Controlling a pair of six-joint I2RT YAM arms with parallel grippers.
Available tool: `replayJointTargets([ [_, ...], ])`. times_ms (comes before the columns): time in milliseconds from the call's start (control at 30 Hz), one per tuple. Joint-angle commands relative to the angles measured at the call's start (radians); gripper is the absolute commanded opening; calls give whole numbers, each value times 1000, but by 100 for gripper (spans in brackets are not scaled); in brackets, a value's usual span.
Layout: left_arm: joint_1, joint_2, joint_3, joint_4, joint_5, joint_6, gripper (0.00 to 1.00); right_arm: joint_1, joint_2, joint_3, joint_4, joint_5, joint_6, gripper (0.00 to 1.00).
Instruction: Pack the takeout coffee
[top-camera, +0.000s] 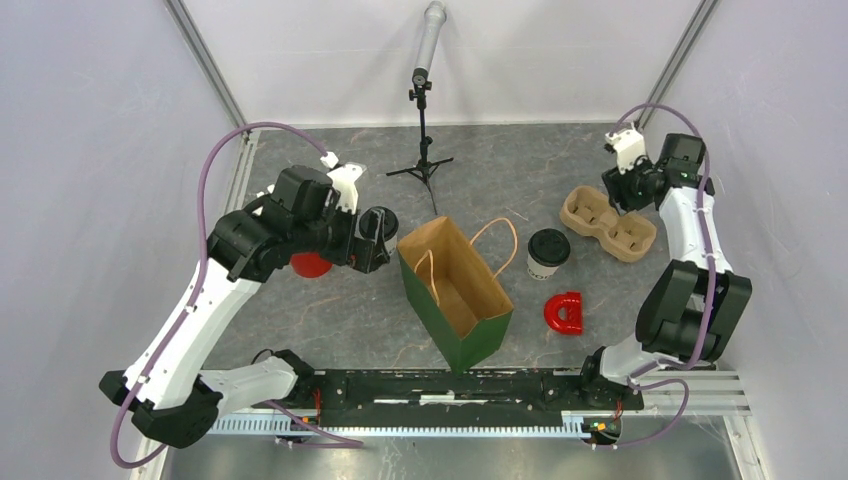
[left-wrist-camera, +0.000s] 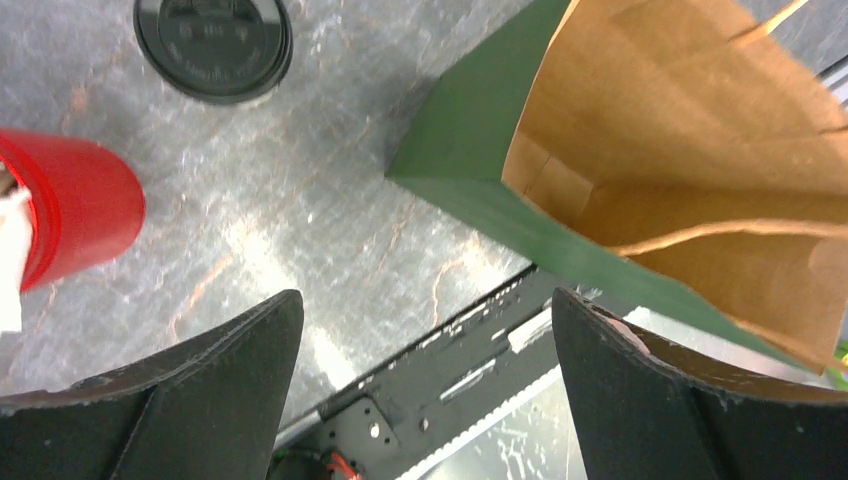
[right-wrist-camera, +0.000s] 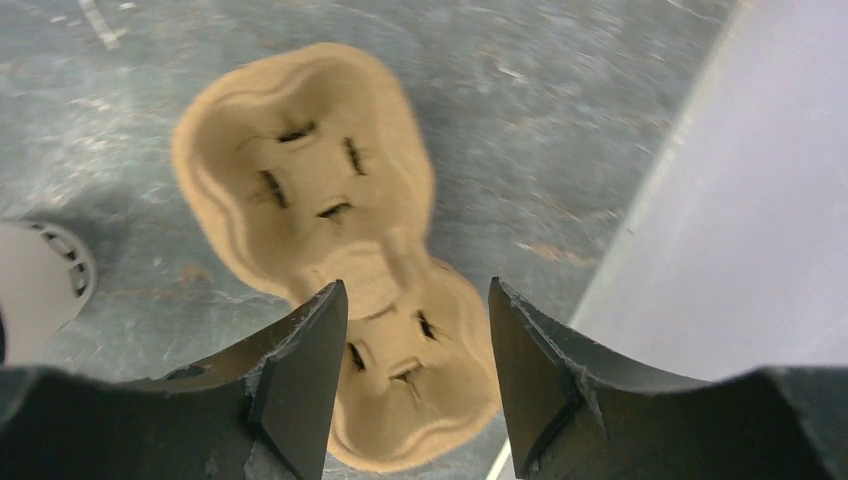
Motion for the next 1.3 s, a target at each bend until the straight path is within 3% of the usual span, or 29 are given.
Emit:
replayJointTargets([
  [0,3,-4,48,-142,-29,-22,100,6,53,56,-130,-227,-207,62],
  [267,2,7,40,-159,7,-36,100,11,120,109,-208,-98,-322,62],
  [433,2,17,24,-154,28,-54,100,15,145,107,-232,-98,-372,57],
  [1267,2,18,42,-181,-24,-63,100,22,207,84,-211,-111,-405,61],
])
